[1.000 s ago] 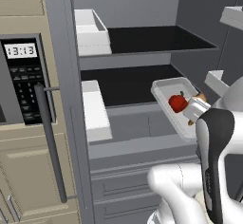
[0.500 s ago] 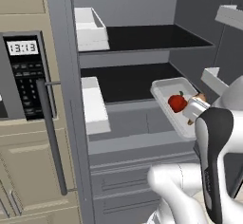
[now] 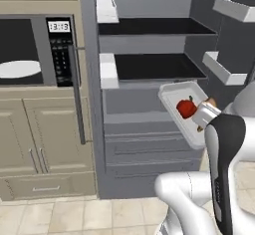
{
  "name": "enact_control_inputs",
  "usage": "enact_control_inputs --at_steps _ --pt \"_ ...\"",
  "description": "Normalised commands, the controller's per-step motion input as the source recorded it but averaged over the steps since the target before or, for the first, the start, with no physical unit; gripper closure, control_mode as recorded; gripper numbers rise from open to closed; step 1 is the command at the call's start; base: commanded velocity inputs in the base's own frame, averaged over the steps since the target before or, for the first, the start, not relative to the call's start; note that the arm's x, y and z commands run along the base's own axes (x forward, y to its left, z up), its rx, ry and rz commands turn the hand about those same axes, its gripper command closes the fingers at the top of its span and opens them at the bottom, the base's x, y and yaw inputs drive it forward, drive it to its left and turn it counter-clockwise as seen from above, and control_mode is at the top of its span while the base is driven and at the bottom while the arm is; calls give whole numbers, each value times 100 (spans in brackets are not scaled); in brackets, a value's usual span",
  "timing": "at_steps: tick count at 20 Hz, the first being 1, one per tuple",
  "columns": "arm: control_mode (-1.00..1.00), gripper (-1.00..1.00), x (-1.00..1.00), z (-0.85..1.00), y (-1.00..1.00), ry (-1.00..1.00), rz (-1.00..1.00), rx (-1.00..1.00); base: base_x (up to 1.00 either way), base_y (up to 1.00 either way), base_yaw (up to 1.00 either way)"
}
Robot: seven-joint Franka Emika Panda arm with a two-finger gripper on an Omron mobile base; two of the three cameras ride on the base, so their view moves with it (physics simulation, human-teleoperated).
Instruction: Place the tupperware containing the chicken drumstick and bell pepper meal in the microwave. Close the microwave door and press the start button to reheat the meal.
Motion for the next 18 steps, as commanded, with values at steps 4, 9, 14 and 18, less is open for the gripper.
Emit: enact_control_inputs --at_steps 4,9,14,18 --pt "100 100 0 0 0 0 0 0 -42 45 44" --pt "100 100 0 0 0 0 0 0 -5 78 44" --pt "100 100 0 0 0 0 0 0 4 100 33" --pt "100 100 0 0 0 0 0 0 39 100 18"
